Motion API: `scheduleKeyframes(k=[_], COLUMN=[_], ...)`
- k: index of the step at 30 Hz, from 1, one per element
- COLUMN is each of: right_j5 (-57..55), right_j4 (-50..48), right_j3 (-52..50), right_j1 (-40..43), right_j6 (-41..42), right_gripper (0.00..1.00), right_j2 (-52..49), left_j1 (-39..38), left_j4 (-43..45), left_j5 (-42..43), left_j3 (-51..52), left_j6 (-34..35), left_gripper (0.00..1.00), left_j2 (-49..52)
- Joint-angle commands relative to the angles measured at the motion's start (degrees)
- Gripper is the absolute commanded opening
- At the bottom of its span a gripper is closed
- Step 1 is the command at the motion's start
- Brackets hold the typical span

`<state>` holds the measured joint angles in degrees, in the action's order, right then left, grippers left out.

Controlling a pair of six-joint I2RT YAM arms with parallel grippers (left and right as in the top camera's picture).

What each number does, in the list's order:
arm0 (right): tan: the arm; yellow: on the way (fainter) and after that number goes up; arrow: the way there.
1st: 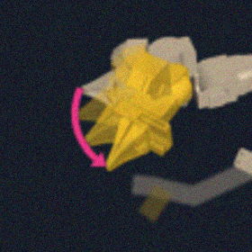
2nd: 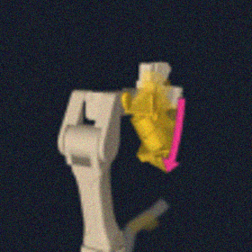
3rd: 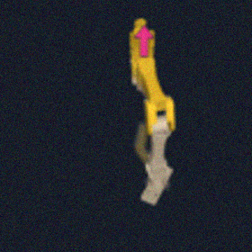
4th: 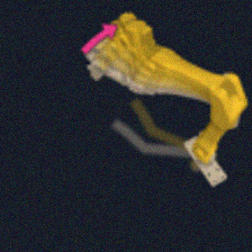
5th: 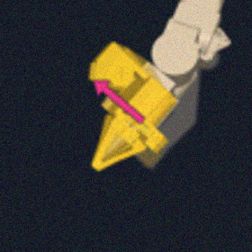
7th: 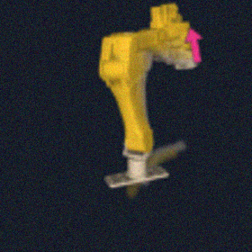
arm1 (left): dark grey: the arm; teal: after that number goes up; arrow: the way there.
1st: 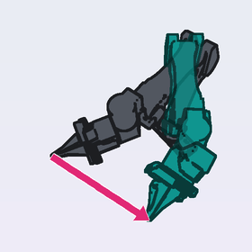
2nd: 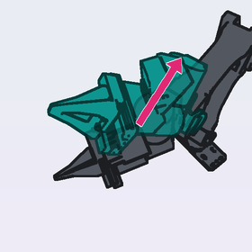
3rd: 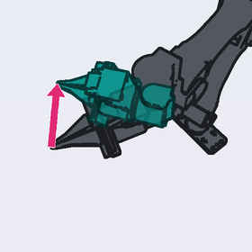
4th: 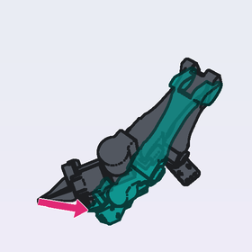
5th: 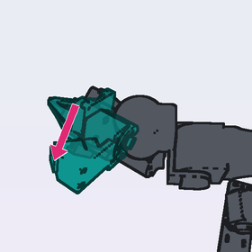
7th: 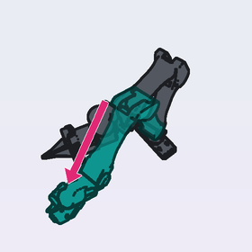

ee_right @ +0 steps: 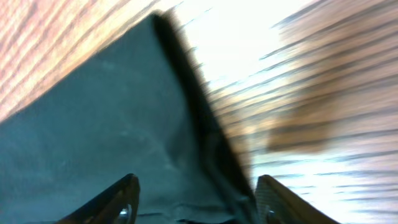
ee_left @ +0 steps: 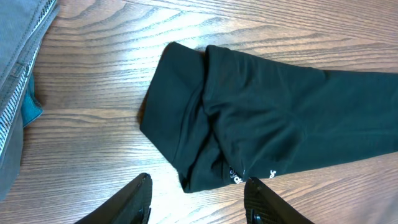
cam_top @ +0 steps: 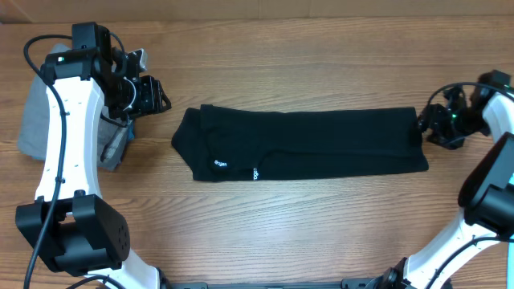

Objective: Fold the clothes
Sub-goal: 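Grasp the strip's right end with the right gripper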

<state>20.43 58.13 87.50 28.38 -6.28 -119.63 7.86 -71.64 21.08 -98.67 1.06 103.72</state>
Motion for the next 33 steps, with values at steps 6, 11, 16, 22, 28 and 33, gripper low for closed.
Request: scheduleKeyframes(k=[6,11,16,22,28,33], right_j5=[7.9,12.5,16.3,15.2,15.1,15.3], right_j4=[-0.7,0.6,2.6,3.4,3.9,6.1], right_j3=[-0.7,-2.6,-2.9,-2.9,-1.9,0.4], right_j1=[7.4,7.1,5.2,4.0,5.2,6.0], right_j6=[-4.4,-9.0,-12.4,-12.4,-11.7,-9.9], right_gripper=[0.54,0.52,0.56,0.29,0.04,0.04], right_j2=[-1.6,-5.2,-9.6,-11.2,-11.0,-8.6], left_j1=[-0.4,-0.4,-0.4,-0.4,-0.4,-0.4], left_j4=[0.3,1.4,1.6,1.5,1.1,1.0], left_j5=[1.0,1.0,1.0,1.0,1.0,1.0], left_j3=[-1.2,-1.2,-1.2,-1.2,-1.2,-1.2], left_j6=[-1.3,-1.3,-2.3,-2.4,-2.4,-2.4], left_gripper=[0.52,0.52,0.52,0.52,0.52,0.52], left_j2=[0.4,0.4,0.4,0.4,0.4,0.4])
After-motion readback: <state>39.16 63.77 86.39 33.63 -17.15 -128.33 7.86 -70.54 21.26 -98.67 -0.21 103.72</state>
